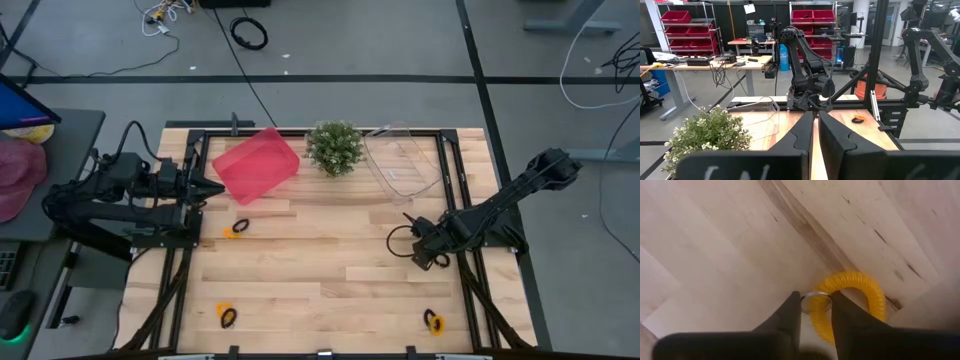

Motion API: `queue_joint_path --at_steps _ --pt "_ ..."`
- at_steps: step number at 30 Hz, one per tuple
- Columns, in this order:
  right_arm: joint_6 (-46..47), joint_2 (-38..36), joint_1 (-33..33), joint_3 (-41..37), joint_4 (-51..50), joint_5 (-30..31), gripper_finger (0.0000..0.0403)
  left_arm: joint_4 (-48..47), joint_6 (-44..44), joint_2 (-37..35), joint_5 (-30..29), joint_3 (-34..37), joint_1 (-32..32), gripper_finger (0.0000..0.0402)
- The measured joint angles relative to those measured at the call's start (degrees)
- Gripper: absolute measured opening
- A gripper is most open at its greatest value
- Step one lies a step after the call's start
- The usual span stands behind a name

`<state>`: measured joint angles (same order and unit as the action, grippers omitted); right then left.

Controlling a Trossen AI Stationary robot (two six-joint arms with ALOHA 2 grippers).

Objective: Sort spring keychains
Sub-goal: Put the yellow spring keychain into the transparent bin

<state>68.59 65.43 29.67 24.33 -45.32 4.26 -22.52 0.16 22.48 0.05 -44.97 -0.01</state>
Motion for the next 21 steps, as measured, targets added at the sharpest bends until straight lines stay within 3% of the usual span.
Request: queue_joint_path --at_steps 9,14,21 --pt "-7.3 0.2 -0.5 5.3 -0.7 -0.2 0.0055 0.0 0.0 0.0 0.0 0.0 0.0 0.003" --pt "-17.8 0.2 -1.9 11.5 -1.1 8.3 0.0055 0.0 0.0 0.0 0.0 0.0 0.0 0.003" --pt "-30.2 0.2 -4.3 21.5 -1.2 27.2 0.0055 0.0 0.0 0.0 0.0 0.0 0.0 0.003"
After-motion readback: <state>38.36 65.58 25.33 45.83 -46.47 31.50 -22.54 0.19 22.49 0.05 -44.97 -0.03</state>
